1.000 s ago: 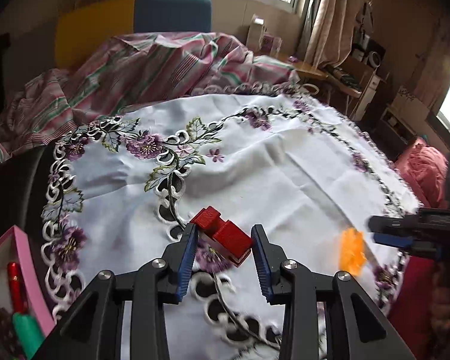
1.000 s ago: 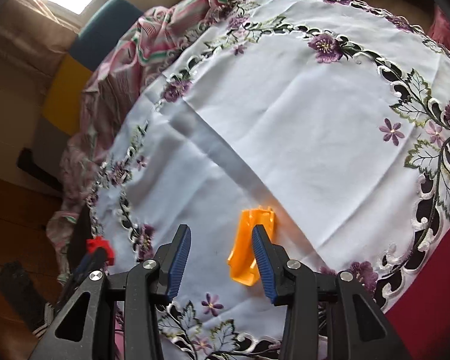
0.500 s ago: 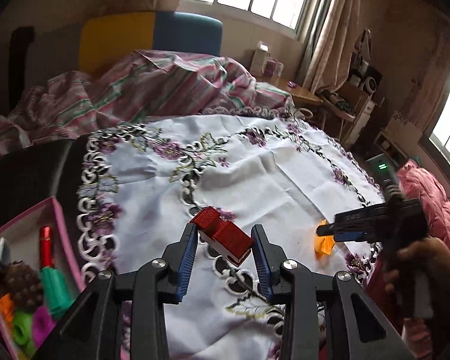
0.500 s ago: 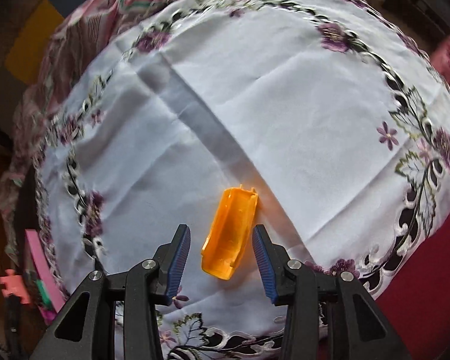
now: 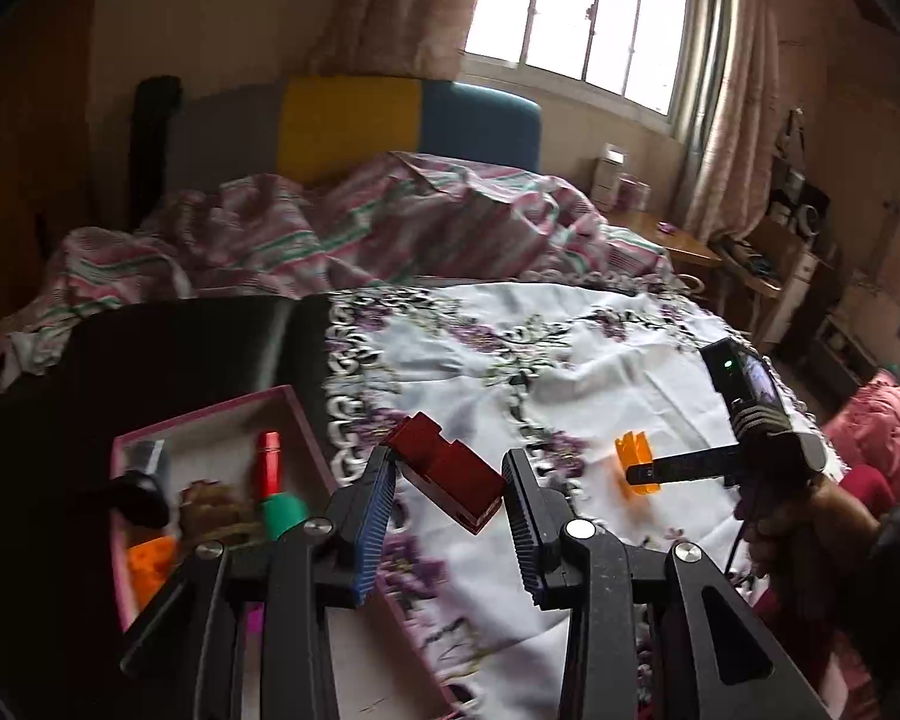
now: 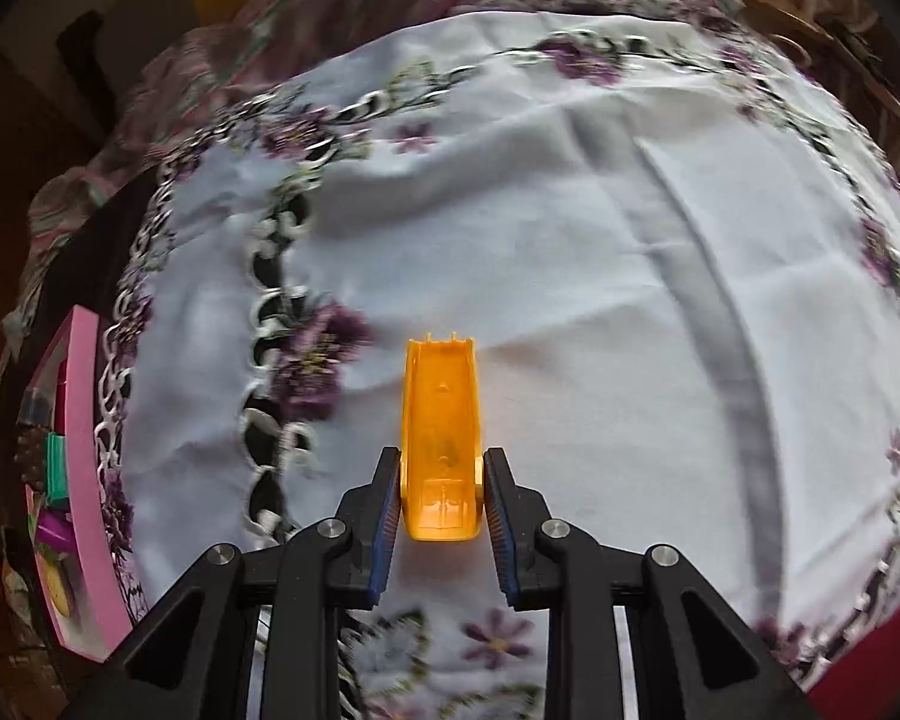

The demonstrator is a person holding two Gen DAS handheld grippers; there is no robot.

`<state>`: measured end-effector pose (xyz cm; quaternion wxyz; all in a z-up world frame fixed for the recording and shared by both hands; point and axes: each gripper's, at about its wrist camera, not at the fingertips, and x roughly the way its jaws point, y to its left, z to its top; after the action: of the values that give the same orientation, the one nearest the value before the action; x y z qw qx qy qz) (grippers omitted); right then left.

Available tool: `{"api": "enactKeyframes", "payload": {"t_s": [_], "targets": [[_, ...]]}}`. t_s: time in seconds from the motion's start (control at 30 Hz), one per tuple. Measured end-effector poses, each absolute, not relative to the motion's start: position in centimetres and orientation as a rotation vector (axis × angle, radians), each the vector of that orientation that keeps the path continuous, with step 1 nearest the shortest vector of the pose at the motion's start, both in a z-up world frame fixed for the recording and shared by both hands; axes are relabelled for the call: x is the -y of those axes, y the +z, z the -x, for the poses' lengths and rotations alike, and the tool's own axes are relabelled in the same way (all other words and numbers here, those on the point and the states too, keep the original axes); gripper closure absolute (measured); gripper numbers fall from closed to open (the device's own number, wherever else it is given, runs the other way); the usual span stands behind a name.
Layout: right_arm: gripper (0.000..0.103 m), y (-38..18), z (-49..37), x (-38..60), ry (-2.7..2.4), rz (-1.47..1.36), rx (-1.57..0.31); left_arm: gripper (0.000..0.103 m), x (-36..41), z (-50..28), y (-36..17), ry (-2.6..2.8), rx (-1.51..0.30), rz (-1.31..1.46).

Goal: Organize rigid objects
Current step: 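Lift the red block with left tool while right tool grasps the orange piece, then lower the red block into the tray and open the left tool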

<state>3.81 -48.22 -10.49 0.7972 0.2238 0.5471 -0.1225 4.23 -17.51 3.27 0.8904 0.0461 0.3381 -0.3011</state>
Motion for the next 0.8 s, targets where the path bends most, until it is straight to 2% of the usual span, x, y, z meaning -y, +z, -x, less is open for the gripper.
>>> {"api": "enactKeyframes", "payload": {"t_s": [0.3,0.8], "targets": [[0.077,-10.9,-6.3,44.7,-0.247,-0.277,-1.133,0.066,14.0,-3.8,2.5,-0.529,-0.714,-0.091],[0.077,-10.8,-6.6,44.7,-0.25,-0.237,-1.13,0.066,10.1,-3.6,1.1,-0.458,-0.756,-0.052]]}}
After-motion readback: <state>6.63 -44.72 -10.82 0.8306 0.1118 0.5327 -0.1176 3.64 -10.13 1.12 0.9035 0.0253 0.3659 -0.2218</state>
